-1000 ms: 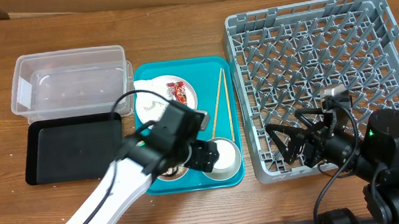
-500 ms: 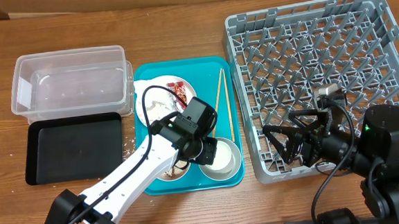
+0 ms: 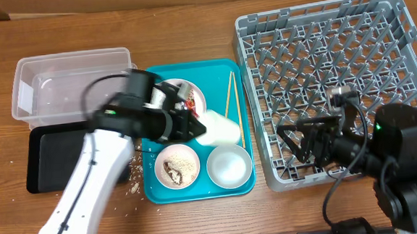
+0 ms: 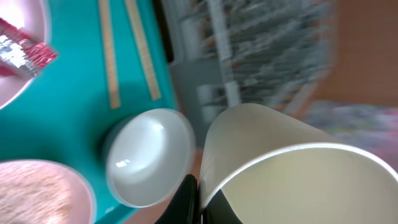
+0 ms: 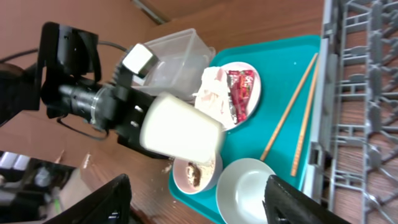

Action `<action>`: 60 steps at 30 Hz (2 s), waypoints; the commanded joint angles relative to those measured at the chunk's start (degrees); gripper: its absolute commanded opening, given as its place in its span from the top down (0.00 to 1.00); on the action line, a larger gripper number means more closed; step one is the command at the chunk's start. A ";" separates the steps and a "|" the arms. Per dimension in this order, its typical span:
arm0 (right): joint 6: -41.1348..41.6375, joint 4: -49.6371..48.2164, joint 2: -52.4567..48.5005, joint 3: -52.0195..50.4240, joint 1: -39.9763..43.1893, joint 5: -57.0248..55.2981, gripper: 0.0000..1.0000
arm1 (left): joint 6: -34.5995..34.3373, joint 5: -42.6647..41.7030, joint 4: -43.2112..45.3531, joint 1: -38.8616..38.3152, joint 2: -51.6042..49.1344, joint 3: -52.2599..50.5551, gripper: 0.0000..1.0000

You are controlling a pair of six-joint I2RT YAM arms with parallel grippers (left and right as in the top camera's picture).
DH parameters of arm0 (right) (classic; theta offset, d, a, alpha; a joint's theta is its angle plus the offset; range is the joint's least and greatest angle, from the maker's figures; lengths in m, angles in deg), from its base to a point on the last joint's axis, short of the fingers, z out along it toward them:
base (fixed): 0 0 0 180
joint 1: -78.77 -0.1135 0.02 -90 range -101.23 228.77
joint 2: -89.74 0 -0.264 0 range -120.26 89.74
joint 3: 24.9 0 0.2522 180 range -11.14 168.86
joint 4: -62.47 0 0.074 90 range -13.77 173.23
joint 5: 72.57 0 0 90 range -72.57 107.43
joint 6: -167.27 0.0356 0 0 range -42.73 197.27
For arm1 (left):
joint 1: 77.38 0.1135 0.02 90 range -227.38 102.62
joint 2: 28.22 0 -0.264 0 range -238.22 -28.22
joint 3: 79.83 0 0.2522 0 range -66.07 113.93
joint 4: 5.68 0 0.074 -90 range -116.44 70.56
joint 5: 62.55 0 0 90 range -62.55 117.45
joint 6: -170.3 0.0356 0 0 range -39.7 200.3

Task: Sort waste into correct bins and load items into the dishwasher
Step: 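Grasp the white cup with the left gripper and lift it, then pass the white cup from the left gripper to the right gripper, then carry the white cup with the right gripper into the dish rack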

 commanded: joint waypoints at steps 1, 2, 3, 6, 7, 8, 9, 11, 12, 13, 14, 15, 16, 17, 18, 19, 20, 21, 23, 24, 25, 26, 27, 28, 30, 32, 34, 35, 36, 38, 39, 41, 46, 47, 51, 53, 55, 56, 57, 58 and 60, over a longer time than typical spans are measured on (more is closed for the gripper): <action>2.62 -4.55 -3.74 1.42 -3.02 8.68 0.26 | 7.87 -30.23 -1.49 7.85 -0.26 0.90 0.96; 2.62 -6.73 -4.90 1.42 -4.35 11.10 0.26 | 8.74 -32.54 -2.05 8.79 -0.42 0.90 0.96; 2.69 -9.44 -6.45 1.42 -6.21 13.05 0.25 | 9.22 -34.42 -2.64 9.33 -0.42 0.90 0.96; 2.71 -15.19 -11.21 1.42 -11.85 13.38 0.20 | 9.29 -38.95 -3.26 9.42 -0.42 0.90 0.96; 2.78 -16.74 -12.90 1.42 -13.49 13.42 0.20 | 9.29 -41.31 -3.26 9.33 -0.42 0.90 0.96; 2.78 -17.84 -14.21 1.42 -14.62 13.44 0.20 | 9.29 -43.21 -3.21 9.33 -0.42 0.90 0.96; 2.78 -18.95 -15.50 1.42 -15.67 13.57 0.20 | 9.29 -44.57 -3.21 9.33 -0.42 0.90 0.96; 3.15 -22.18 -17.86 1.42 -17.33 14.86 0.20 | 8.94 -44.59 -3.26 9.33 -0.42 0.90 0.96; 3.15 -24.00 -18.62 1.42 -17.84 16.13 0.20 | 8.85 -44.59 -3.39 9.33 -0.42 0.90 0.96; 3.15 -25.79 -19.19 1.42 -18.29 17.31 0.20 | 8.85 -44.59 -3.56 9.33 -0.42 0.90 0.96; 3.17 -28.98 -19.87 1.42 -19.12 18.84 0.21 | 8.90 -44.57 -4.11 9.27 -0.42 0.90 0.96; 3.19 -30.51 -19.98 1.42 -19.56 19.23 0.21 | 8.94 -44.57 -4.33 9.09 -0.42 0.90 0.96; 3.21 -31.54 -19.98 1.42 -19.91 19.21 0.21 | 8.92 -44.57 -4.31 8.94 -0.42 0.90 0.96; 3.28 -32.46 -19.98 1.42 -20.13 19.21 0.21 | 8.92 -44.30 -4.31 8.72 -0.42 0.90 0.96; 3.41 -33.11 -19.98 1.42 -20.24 19.19 0.21 | 8.85 -43.95 -4.37 8.59 -0.42 0.90 0.96; 3.63 -33.62 -19.98 1.42 -20.24 19.21 0.21 | 8.85 -43.47 -4.55 8.28 -0.42 0.90 0.96; 3.91 -33.79 -19.98 1.42 -20.24 19.21 0.21 | 8.87 -43.30 -4.52 8.02 -0.42 0.90 0.96; 4.70 -33.97 -19.98 1.42 -20.24 19.21 0.23 | 8.87 -43.12 -4.50 7.67 -0.42 0.90 0.96; 4.85 -33.97 -19.98 1.42 -20.24 19.56 0.32 | 8.85 -42.91 -4.52 7.41 -0.42 0.90 0.96; 4.85 -33.97 -19.98 1.42 -20.24 19.63 0.38 | 8.83 -42.53 -4.55 7.32 -0.42 0.90 0.96; 4.85 -34.16 -19.98 1.42 -20.24 19.91 0.40 | 8.81 -42.03 -4.59 7.23 -0.42 0.90 0.96; 4.83 -34.49 -19.96 1.42 -20.24 20.35 0.40 | 8.81 -41.66 -4.72 7.17 -0.42 0.90 0.96; 4.83 -34.88 -19.96 1.42 -20.24 20.68 0.34 | 8.81 -41.38 -5.01 7.17 -0.42 0.90 0.96; 4.83 -35.12 -19.93 1.42 -20.24 20.72 0.27 | 8.83 -41.03 -5.40 7.17 -0.42 0.90 0.96; 4.83 -35.47 -19.74 1.42 -20.24 20.87 0.26 | 8.85 -40.74 -5.84 7.17 -0.42 0.90 0.96; 4.83 -35.98 -19.56 1.42 -20.24 20.85 0.25 | 8.85 -40.74 -5.86 7.17 -0.42 0.90 0.96; 4.85 -36.89 -19.52 1.42 -20.24 20.85 0.25 | 8.85 -40.74 -6.01 7.17 -0.42 0.90 0.96; 4.83 -37.18 -19.52 1.42 -20.24 20.87 0.26 | 8.83 -40.74 -6.01 7.17 -0.42 0.90 0.96; 4.83 -37.51 -19.47 1.42 -20.24 20.85 0.26 | 8.83 -40.74 -6.05 7.17 -0.42 0.90 0.96; 4.90 -38.86 -19.47 1.42 -19.82 20.87 0.25 | 8.83 -40.76 -6.25 7.17 -0.42 0.90 0.96; 4.90 -39.10 -19.47 1.42 -19.74 20.87 0.25 | 8.81 -40.76 -6.25 7.17 -0.42 0.90 0.96; 4.87 -39.10 -19.47 1.42 -19.63 20.85 0.25 | 8.81 -40.81 -6.25 7.17 -0.42 0.90 0.96; 5.99 -39.28 -19.41 1.42 -18.58 20.87 0.19 | 8.83 -40.89 -7.08 7.19 -0.42 0.90 0.96; 6.38 -39.26 -19.37 1.42 -18.45 20.96 0.20 | 8.83 -40.83 -7.10 7.19 -0.42 0.90 0.96; 6.34 -39.34 -19.19 1.42 -18.40 22.67 0.30 | 8.83 -40.76 -7.06 7.19 -0.42 0.90 0.96; 6.34 -39.21 -19.21 1.42 -18.43 23.50 0.37 | 8.83 -40.76 -7.06 7.23 -0.42 0.90 0.96; 6.34 -39.28 -19.17 1.42 -18.40 24.30 0.40 | 8.83 -40.74 -7.06 7.23 -0.42 0.90 0.91; 6.34 -39.26 -18.91 1.42 -18.40 24.28 0.40 | 8.83 -40.68 -7.06 7.23 -0.42 0.90 0.78; 6.10 -39.26 -18.71 1.42 -18.25 24.28 0.40 | 8.83 -40.39 -7.08 7.23 -0.42 0.90 0.62; 6.10 -39.26 -18.34 1.42 -18.05 24.28 0.39 | 8.83 -39.87 -7.08 7.23 -0.42 0.90 0.32; 5.86 -38.58 -17.05 1.42 -16.94 24.26 0.40 | 8.79 -37.35 -7.08 7.26 -0.42 0.90 0.00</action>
